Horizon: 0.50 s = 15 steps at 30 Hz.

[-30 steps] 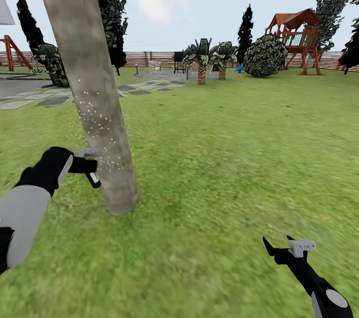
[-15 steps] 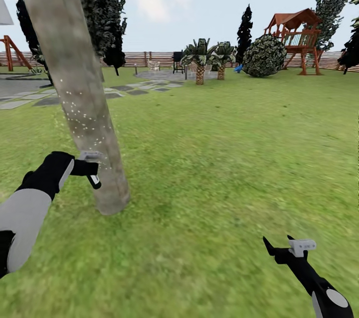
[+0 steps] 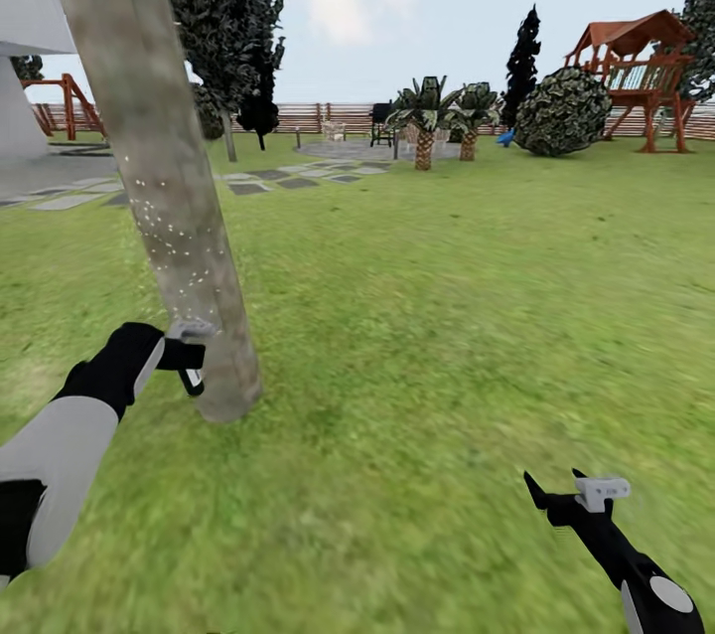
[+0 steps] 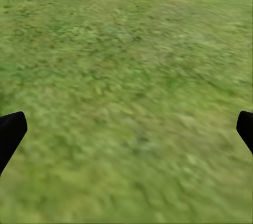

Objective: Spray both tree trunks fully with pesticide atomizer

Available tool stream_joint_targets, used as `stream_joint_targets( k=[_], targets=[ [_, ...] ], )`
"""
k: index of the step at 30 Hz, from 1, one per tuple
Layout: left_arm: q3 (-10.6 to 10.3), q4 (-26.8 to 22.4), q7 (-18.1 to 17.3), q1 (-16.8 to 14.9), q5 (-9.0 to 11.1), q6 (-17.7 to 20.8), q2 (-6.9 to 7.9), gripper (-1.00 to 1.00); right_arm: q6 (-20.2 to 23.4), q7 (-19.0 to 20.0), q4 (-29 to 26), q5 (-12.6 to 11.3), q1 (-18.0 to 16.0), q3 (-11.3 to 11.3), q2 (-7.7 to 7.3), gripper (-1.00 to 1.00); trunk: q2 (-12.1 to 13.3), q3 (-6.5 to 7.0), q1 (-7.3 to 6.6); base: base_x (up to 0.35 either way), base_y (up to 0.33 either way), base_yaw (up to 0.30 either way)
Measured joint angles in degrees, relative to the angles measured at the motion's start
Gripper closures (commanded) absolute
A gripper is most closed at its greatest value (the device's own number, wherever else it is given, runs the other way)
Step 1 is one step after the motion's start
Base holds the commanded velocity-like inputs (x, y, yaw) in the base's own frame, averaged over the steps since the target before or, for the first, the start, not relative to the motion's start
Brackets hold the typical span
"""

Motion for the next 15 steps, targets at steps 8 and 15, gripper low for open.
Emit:
stream_joint_targets(
  k=[8,15],
  targets=[
    [0.00,-0.01,0.04,0.12,-0.10,0.00,-0.07,1.00,0.00,0.00,0.00,0.00,0.00,0.00,0.00,-1.00,0.00,0.00,0.00,0.091,-0.270,0.277],
    [0.06,-0.06,0.04,0.11,-0.18,-0.01,0.01,1.00,0.00,0.00,-0.01,0.00,0.01,0.00,0.00,-1.00,0.00,0.00,0.00,0.097,-0.270,0.202]
  ],
)
